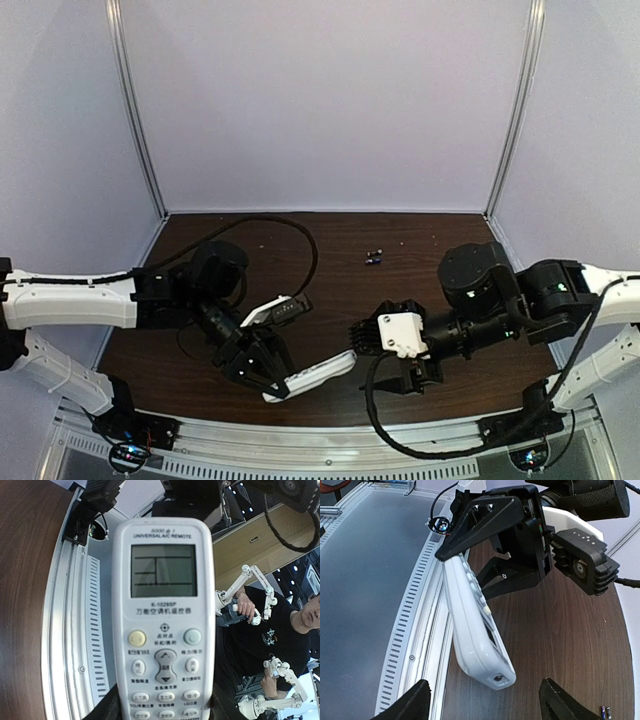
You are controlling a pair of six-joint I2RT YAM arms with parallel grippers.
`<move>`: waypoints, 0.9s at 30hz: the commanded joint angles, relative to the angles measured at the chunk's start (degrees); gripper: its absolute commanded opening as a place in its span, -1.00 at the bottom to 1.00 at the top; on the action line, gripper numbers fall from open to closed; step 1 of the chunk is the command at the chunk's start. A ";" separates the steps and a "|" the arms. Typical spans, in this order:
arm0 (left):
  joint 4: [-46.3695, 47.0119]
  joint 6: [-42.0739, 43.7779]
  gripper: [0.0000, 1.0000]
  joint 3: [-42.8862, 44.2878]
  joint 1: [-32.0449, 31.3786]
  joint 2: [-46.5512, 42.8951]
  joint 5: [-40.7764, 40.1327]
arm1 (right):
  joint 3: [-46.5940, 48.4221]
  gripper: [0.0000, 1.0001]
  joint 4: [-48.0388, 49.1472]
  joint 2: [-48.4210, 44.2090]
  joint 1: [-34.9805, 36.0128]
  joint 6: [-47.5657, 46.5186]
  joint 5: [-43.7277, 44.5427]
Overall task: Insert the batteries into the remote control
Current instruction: Pass from the left arm to the right
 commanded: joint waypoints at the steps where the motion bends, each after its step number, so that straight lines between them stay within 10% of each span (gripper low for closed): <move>1: 0.26 2.34 -0.36 2.02 -1.07 1.49 2.42 | 2.37 0.50 -1.27 1.16 2.10 -2.93 3.64; 27: 2.72 3.01 -0.26 3.56 -3.64 6.00 5.55 | 5.67 -0.54 -3.80 6.50 9.02 -5.17 9.40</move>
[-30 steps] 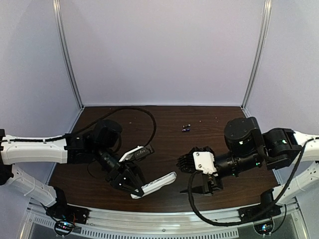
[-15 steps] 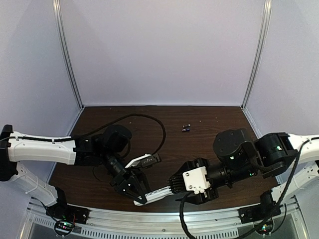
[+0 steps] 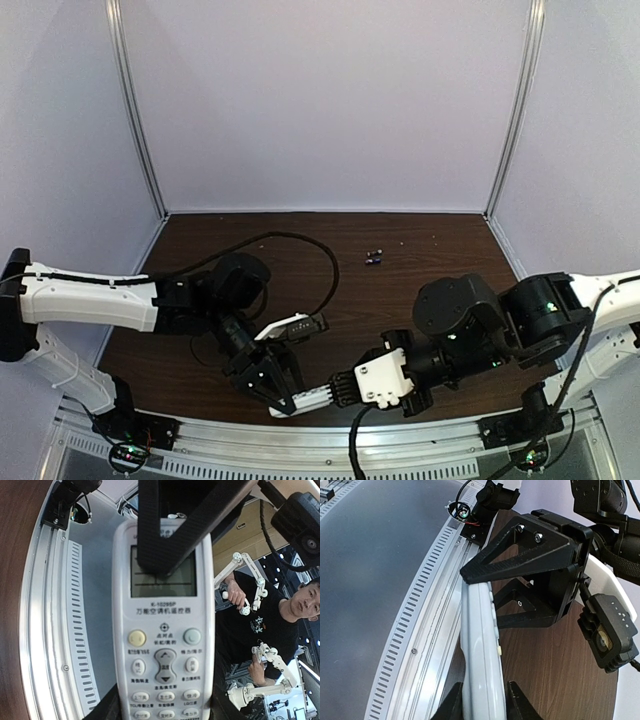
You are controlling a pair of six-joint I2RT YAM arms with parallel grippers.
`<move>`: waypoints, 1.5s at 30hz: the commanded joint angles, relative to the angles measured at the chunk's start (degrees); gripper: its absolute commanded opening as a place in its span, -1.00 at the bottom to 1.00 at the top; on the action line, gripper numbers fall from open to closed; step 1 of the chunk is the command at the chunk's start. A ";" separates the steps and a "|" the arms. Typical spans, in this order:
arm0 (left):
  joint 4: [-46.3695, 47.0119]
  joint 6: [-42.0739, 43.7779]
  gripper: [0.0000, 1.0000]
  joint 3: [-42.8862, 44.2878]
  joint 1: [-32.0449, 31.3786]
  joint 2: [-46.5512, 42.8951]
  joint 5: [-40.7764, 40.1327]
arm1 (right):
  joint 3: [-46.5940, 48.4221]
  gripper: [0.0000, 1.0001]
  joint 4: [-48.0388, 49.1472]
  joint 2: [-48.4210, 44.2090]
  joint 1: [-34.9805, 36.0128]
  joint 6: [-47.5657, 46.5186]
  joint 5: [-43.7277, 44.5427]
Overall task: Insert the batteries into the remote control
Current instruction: Pass from the left arm to the right, then pass from the right arm to the left
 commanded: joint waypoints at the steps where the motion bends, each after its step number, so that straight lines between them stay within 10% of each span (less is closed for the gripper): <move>1: 2.48 1.51 -0.12 1.79 -0.30 -0.45 1.00 | 2.13 -0.64 -1.39 0.70 0.52 0.82 2.18; 5: 2.51 2.52 0.49 1.39 -0.34 -2.24 -2.53 | 2.41 -1.00 -1.21 0.81 0.54 2.80 2.81; 10: -2.69 5.82 0.94 3.98 0.52 -6.79 -11.99 | 1.80 -1.00 -0.33 -0.38 0.35 6.27 1.21; 24: 1.29 8.82 0.95 -5.32 5.91 -31.31 -58.78 | -0.54 -1.00 6.26 -0.78 -21.30 25.14 -20.21; 34: 3.31 26.01 0.95 -10.71 0.92 -29.57 -74.40 | -3.58 -1.00 11.56 4.32 -37.73 38.25 -40.83; 45: 6.43 43.96 0.93 -7.78 -10.94 -18.89 -83.20 | -7.98 -1.00 17.23 5.70 -39.18 46.95 -53.53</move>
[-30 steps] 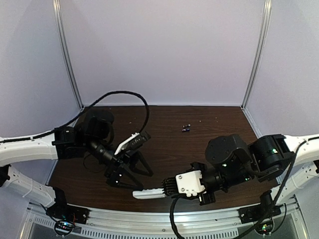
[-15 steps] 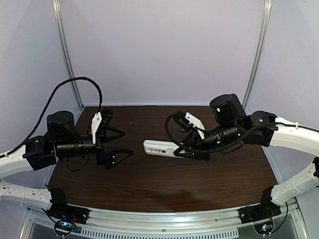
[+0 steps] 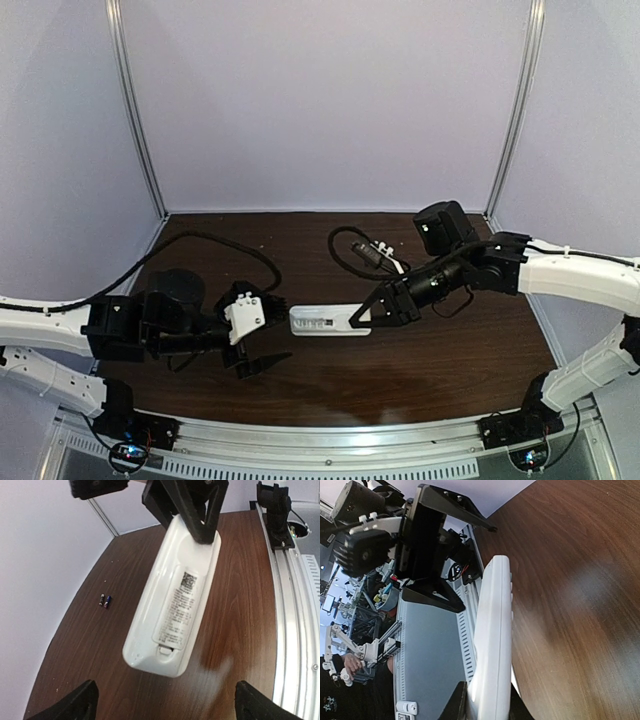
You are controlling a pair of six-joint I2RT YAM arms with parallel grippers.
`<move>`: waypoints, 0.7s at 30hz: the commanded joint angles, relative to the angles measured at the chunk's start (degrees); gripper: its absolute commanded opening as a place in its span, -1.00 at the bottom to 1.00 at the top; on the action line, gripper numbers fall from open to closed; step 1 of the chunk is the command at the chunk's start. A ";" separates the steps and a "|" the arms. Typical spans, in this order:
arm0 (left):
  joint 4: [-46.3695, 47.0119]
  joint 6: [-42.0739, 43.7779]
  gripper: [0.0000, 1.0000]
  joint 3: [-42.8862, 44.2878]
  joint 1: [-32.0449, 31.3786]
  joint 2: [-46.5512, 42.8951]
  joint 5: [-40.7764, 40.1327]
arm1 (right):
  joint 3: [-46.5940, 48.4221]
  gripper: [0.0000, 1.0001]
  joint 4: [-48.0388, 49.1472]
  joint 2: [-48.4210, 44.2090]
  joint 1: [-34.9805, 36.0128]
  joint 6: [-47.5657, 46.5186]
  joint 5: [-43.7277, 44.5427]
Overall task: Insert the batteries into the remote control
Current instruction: Pass from the right arm to the left
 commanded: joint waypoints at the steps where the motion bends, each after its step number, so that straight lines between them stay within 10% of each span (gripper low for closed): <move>1: 3.26 9.24 0.92 3.56 -2.72 6.41 -4.59 | -2.22 -1.00 6.56 -0.09 -0.17 5.67 -7.43; 21: 3.88 13.17 0.07 8.42 -4.75 13.98 -5.05 | -3.17 -1.00 9.45 2.29 -0.19 9.75 -13.13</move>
